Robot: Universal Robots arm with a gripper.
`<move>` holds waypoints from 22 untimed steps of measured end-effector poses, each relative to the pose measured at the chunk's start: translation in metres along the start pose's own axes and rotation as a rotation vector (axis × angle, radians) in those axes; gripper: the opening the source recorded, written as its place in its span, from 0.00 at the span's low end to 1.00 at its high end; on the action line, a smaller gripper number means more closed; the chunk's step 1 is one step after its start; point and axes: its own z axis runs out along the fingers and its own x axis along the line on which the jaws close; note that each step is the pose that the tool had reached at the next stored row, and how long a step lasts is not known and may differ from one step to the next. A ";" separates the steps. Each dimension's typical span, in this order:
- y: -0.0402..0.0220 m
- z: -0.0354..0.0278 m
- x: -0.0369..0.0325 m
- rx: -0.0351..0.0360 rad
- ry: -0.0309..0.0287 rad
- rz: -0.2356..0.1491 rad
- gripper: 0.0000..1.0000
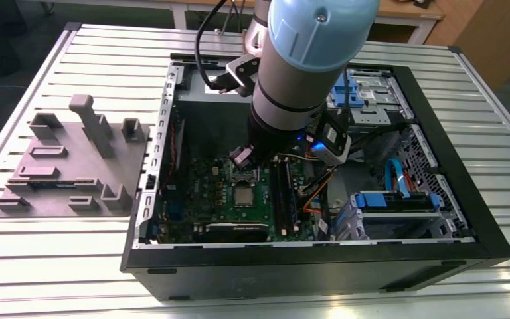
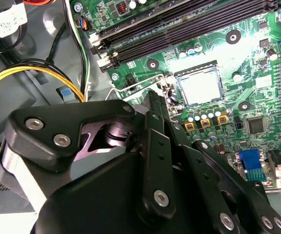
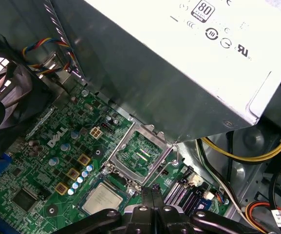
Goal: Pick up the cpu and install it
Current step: 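Close the cpu cover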
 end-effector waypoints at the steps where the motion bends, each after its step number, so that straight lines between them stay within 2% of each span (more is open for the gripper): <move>1: 0.0000 0.0001 0.0000 0.0000 0.0000 0.000 0.10; 2: -0.0001 0.0006 0.0000 -0.0009 0.0007 -0.005 0.10; 5: -0.0004 0.0018 0.0001 -0.0060 0.0111 -0.054 0.10; 6: -0.0011 0.0024 -0.0005 -0.0093 0.0101 -0.060 0.10; 12: -0.0045 0.0060 -0.0084 -0.0397 -0.0132 -0.063 0.10; 16: -0.0029 0.0122 -0.0141 -0.0432 -0.0157 -0.064 0.10; 22: -0.0004 0.0191 -0.0197 -0.0522 -0.0218 -0.067 0.10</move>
